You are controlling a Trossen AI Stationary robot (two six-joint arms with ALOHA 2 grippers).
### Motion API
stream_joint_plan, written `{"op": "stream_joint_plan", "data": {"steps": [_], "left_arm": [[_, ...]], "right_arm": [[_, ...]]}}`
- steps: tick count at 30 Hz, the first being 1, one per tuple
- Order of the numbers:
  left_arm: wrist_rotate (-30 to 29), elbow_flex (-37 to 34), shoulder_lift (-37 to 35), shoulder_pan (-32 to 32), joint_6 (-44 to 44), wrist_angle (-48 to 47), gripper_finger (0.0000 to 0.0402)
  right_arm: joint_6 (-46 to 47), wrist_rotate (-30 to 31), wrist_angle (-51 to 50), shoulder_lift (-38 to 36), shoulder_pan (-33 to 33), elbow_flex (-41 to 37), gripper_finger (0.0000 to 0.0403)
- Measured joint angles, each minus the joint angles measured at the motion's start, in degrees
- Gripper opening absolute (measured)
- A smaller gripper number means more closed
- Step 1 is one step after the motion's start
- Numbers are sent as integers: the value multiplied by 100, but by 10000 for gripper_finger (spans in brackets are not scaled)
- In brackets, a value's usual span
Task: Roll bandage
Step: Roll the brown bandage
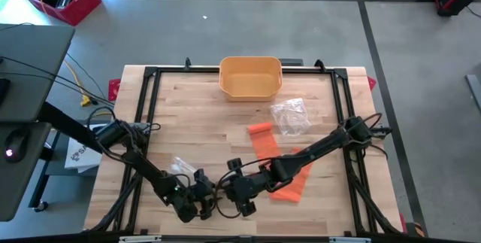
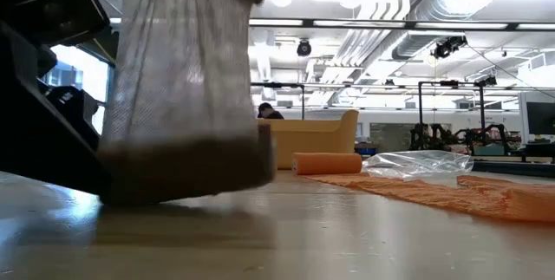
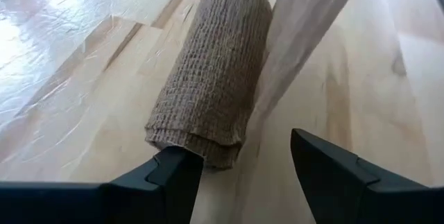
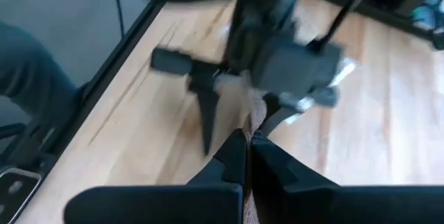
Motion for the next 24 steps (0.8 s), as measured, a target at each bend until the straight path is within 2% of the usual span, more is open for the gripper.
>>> {"op": "stream_joint_plan", "data": {"steps": [7, 17, 24], "left_arm": [[-280, -6, 266, -104, -109, 431, 204], [-647, -21, 283, -293, -280, 350, 96], [-542, -21, 272, -615, -600, 364, 68]], "right_arm": [[3, 71, -2, -8, -100, 400, 0], [308, 64, -278, -9, -288, 427, 0], [584, -60, -277, 11, -283, -128, 0]]}}
